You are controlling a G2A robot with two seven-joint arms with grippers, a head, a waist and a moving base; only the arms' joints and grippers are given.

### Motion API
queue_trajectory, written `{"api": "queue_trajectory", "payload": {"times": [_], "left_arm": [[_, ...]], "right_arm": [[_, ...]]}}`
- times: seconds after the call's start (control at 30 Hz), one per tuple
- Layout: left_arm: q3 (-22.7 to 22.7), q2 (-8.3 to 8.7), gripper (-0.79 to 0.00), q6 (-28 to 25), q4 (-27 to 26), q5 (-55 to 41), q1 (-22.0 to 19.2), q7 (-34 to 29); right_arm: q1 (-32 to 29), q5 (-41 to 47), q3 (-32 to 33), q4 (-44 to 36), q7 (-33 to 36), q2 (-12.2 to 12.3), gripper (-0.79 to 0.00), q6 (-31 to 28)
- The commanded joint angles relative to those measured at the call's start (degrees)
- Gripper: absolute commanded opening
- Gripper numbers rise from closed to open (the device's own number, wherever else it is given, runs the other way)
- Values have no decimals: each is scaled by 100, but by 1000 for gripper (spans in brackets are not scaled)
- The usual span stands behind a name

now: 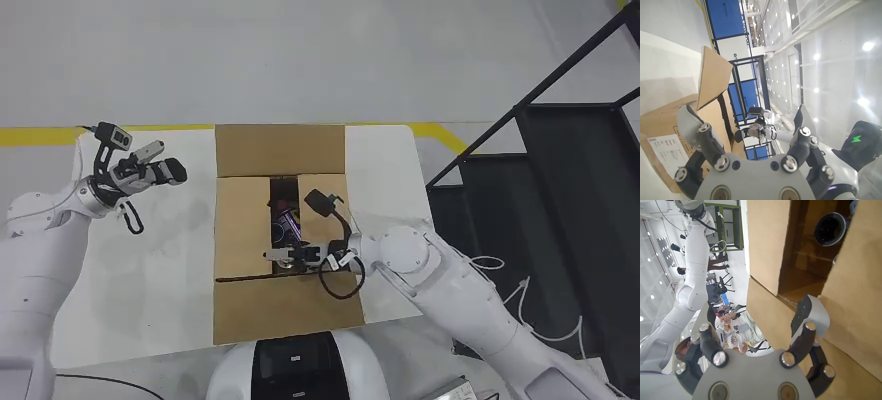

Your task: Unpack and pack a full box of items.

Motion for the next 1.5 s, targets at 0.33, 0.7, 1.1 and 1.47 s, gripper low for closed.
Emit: {"api": "queue_trajectory", "payload": {"times": [0.33, 0.7, 1.1, 1.47], "left_arm": [[-300, 87, 0, 300, -390, -87, 264, -378], [-769, 117, 0, 416, -688, -802, 420, -441], [-1208, 135, 0, 692, -709, -1325, 550, -391], [-739, 90, 0, 1118, -377, 12, 363, 41]], "right_arm": [[1044, 320, -1180, 1120, -186, -534, 0, -362], [1547, 427, -1679, 1112, -659, -943, 0, -1391], [2328, 539, -2741, 2056, -908, -1768, 0, -1665], [2344, 602, -2430, 2195, -720, -1897, 0, -1618]]}}
